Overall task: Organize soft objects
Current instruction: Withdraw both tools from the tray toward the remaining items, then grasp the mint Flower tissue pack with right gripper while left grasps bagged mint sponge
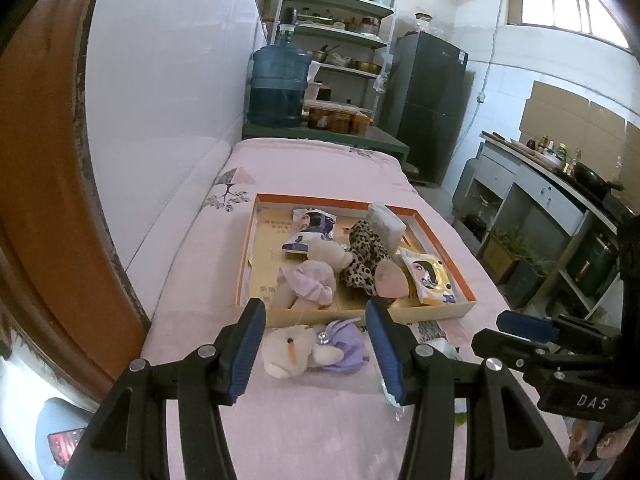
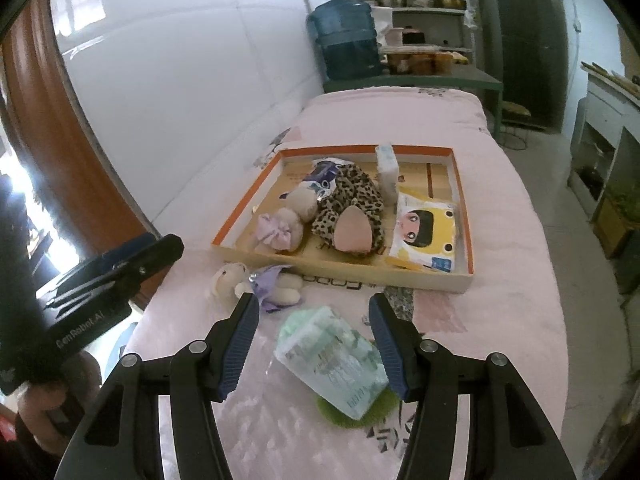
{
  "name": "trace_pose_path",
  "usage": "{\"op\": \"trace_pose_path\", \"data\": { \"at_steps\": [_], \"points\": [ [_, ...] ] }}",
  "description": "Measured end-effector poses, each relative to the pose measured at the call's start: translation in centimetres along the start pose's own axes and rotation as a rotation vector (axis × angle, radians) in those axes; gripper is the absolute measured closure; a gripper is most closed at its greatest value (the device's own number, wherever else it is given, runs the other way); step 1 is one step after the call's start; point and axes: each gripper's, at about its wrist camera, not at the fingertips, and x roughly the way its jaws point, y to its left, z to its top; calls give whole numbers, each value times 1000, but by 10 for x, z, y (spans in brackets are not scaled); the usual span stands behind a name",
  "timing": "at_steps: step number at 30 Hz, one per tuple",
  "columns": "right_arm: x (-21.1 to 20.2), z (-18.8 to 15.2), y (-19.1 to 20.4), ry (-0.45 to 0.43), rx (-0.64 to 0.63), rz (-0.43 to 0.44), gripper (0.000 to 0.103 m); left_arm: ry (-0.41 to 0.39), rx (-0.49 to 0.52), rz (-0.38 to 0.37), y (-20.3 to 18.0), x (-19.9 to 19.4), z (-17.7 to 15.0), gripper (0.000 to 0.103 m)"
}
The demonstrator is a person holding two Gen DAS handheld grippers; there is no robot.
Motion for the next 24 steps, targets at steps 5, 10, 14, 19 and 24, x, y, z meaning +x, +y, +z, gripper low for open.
{"op": "trace_pose_path", "data": {
  "at_steps": [5, 10, 14, 19, 24],
  "points": [
    [4, -14, 0, 50, -61, 24, 29, 5, -9, 0, 2, -3, -4, 51],
    [19, -33, 6, 117, -201, 19, 29, 21, -22, 0, 6, -2, -9, 51],
    [29, -38, 5, 120, -279, 22, 29, 35, -32, -1, 10, 2, -12, 51],
    [45, -35, -1, 143, -344, 36, 29, 53, -41, 5, 15, 9, -14, 51],
    [61, -34, -3, 178, -383, 42, 29, 72, -41, 6, 17, 17, -17, 51]
  ]
}}
